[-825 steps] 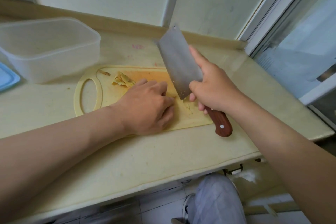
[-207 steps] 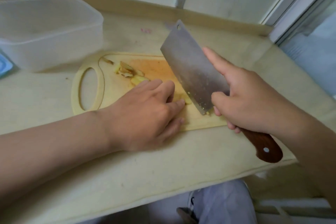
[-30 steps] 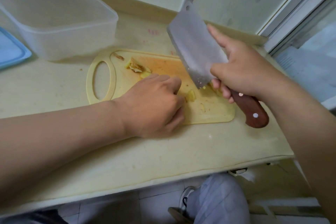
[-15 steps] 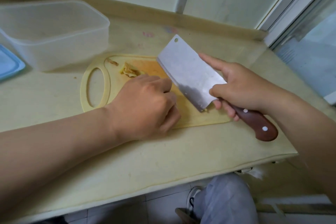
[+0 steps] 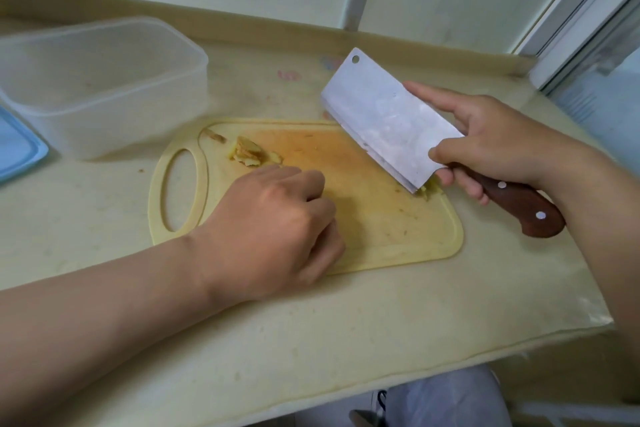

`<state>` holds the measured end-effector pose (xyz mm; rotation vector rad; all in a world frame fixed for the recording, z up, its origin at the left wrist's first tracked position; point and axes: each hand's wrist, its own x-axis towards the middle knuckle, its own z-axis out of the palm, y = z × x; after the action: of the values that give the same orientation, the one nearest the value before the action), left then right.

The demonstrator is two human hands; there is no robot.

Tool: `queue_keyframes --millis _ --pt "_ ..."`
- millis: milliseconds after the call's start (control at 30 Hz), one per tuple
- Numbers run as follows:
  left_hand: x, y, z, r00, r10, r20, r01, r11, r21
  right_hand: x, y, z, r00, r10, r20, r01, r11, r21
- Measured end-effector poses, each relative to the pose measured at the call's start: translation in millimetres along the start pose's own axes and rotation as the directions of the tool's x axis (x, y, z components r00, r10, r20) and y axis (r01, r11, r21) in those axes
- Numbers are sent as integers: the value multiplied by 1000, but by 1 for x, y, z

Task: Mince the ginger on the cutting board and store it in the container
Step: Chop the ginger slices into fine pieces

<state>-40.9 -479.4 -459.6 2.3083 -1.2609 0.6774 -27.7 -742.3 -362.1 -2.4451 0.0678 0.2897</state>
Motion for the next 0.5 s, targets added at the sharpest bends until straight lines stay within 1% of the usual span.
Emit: queue_keyframes --millis 167,233,367,433,500 --pt "1 1 -1 1000 -18 21 18 1000 -6 5 -4 -8 998 -35 -59 32 999 -39" --pt "1 0 -1 999 -22 34 22 1000 -4 3 -4 -9 997 -49 -60 48 999 -8" --pt "1 0 0 998 -18 63 18 1000 5 -3 -5 6 998 -54 24 52 995 86" --pt "1 0 0 998 -18 67 17 1000 8 -2 -2 13 997 -45 67 41 997 66" --pt "1 0 0 997 -27 68 26 1000 11 1 3 13 997 -26 75 23 999 43"
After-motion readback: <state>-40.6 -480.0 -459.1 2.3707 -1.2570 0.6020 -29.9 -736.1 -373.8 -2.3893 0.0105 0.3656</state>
